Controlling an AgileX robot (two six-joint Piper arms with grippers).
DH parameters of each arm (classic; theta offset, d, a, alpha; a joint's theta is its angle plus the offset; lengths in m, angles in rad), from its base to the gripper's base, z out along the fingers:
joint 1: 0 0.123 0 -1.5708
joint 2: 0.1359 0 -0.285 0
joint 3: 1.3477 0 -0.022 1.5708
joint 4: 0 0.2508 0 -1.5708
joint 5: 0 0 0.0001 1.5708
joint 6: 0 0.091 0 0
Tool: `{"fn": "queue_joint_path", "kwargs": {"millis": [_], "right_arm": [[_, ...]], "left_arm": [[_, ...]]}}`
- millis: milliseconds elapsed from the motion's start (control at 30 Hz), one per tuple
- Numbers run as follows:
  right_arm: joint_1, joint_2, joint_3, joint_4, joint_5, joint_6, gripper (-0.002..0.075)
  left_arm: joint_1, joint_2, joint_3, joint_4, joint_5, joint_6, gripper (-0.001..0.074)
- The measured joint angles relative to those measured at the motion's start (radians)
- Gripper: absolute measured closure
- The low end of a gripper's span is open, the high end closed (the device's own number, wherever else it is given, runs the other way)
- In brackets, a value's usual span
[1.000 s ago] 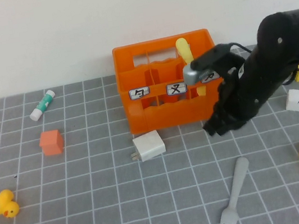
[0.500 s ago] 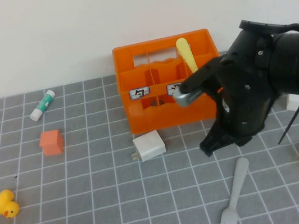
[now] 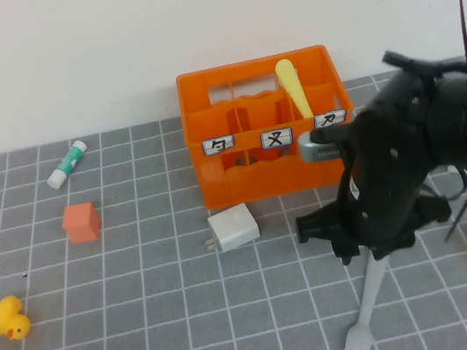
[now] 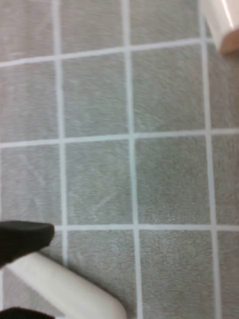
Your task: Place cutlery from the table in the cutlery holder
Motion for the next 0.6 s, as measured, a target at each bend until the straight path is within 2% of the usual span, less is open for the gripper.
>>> {"fn": "queue_joint_path", "kwargs": {"millis": [133, 333, 600], "right_arm": [[0.000, 0.006, 0.032, -0.002, -0.049, 0.073, 0.0430], [0.000, 0.033, 0.032, -0.082, -0.022, 0.196, 0.0428], [0.000, 0.081, 0.032, -0.083, 0.004, 0.184, 0.0428]], "left_arm": [[0.000, 0.000, 0.000, 0.000, 0.008, -0.002, 0.0735], [0.000, 0.000, 0.000, 0.007, 0.010, -0.002, 0.0735], [0.000, 0.000, 0.000, 0.011, 0.008, -0.002, 0.0735]]}}
